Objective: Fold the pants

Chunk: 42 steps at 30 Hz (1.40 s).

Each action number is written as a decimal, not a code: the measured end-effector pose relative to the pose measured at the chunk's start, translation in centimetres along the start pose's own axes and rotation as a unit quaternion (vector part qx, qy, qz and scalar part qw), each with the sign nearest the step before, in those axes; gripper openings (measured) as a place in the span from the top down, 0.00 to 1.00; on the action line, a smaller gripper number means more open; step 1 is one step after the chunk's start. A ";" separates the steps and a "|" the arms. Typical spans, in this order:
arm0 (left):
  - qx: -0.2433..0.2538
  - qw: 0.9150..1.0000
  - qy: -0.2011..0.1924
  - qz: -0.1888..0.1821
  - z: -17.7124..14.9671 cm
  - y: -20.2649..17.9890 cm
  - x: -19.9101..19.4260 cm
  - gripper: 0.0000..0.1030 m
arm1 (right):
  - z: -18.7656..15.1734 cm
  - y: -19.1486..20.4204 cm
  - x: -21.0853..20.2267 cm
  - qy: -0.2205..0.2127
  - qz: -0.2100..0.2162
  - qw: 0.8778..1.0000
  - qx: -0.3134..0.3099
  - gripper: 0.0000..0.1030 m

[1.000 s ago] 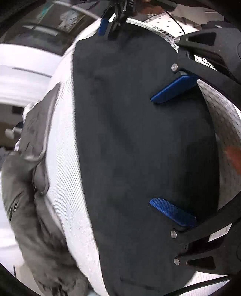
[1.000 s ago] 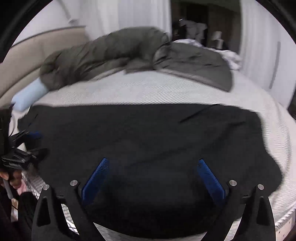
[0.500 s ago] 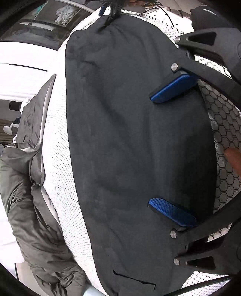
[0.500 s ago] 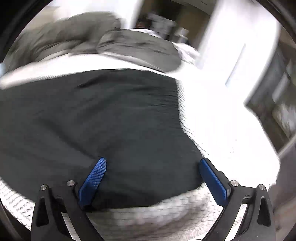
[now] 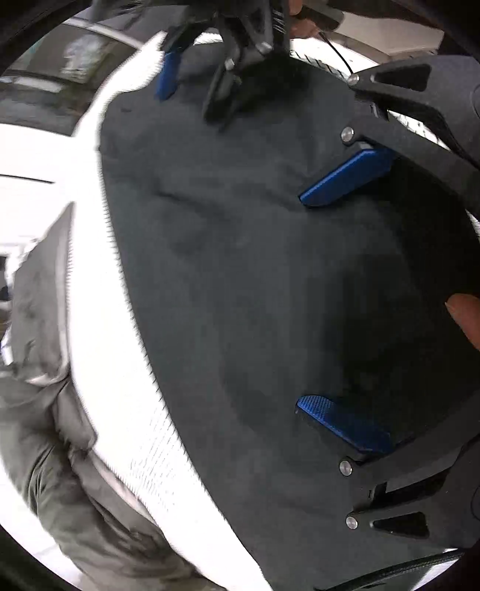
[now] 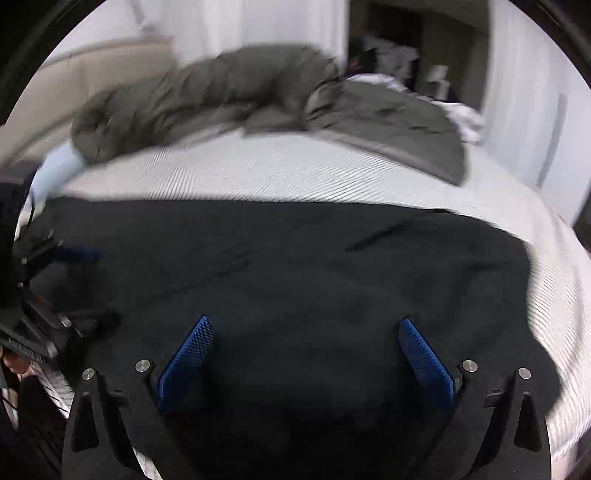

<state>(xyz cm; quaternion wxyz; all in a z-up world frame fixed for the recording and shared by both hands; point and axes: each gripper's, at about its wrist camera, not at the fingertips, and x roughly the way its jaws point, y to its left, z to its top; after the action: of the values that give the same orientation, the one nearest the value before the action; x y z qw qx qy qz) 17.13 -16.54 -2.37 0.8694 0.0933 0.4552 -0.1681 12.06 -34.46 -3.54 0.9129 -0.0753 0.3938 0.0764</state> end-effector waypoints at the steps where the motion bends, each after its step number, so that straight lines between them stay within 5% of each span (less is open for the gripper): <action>1: 0.001 1.000 0.003 0.001 -0.2 0.5 0.3 0.00 | 0.5 0.1 1.5 0.011 -0.005 1.000 -0.012 0.01; 5: -0.029 0.999 -0.007 0.016 -2.6 4.8 -0.8 0.00 | -1.4 -2.5 2.3 0.014 -0.063 0.997 -0.048 0.01; 9: -0.073 0.996 -0.014 0.057 -5.1 10.9 -2.0 0.00 | -4.3 -10.9 0.2 0.019 -0.158 0.987 0.025 0.01; 12: -0.090 0.992 -0.027 0.080 -5.9 12.7 -3.3 0.01 | -6.3 -14.9 -2.2 0.011 -0.117 0.984 0.131 0.01; 15: -0.069 0.995 -0.041 0.060 -5.6 10.5 -4.8 0.01 | -5.7 -12.6 -4.2 -0.017 -0.107 0.985 0.131 0.01; 18: -0.021 0.998 -0.059 0.017 -4.4 5.5 -5.4 0.01 | -4.0 -7.4 -5.0 -0.043 -0.038 0.993 0.105 0.01; 22: 0.032 0.998 -0.029 -0.037 -3.2 -0.6 -2.4 0.01 | -2.7 0.5 -2.9 -0.022 0.039 0.998 0.034 0.01; 24: 0.029 0.999 -0.024 -0.032 -3.5 -0.8 -1.2 0.00 | -3.1 3.2 -1.1 0.007 0.047 0.999 -0.010 0.01; 28: 0.005 0.999 -0.032 -0.029 -4.9 2.7 -1.8 0.00 | -5.2 2.4 -0.7 0.005 0.006 0.998 -0.057 0.01; 33: -0.063 0.997 -0.044 0.022 -8.4 12.0 -3.5 0.00 | -8.9 -6.4 -3.0 0.006 -0.063 0.998 0.027 0.01; 36: -0.104 0.991 -0.045 0.076 -9.8 17.3 -4.3 0.00 | -10.2 -12.2 -4.5 0.004 -0.160 0.985 0.070 0.00; 39: -0.131 0.984 -0.038 0.113 -10.7 20.8 -5.0 0.00 | -11.4 -15.4 -5.6 0.012 -0.153 0.978 0.140 0.00; 42: -0.136 0.982 -0.035 0.127 -10.3 21.6 -5.8 0.01 | -10.6 -14.6 -7.3 -0.004 -0.164 0.977 0.135 0.00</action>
<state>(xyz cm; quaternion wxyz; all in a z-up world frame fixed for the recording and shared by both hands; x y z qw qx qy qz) 14.37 7.92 -3.29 0.9037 0.0251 0.4274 0.0035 2.51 -51.37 -4.28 0.9162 -0.0143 0.3793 -0.1284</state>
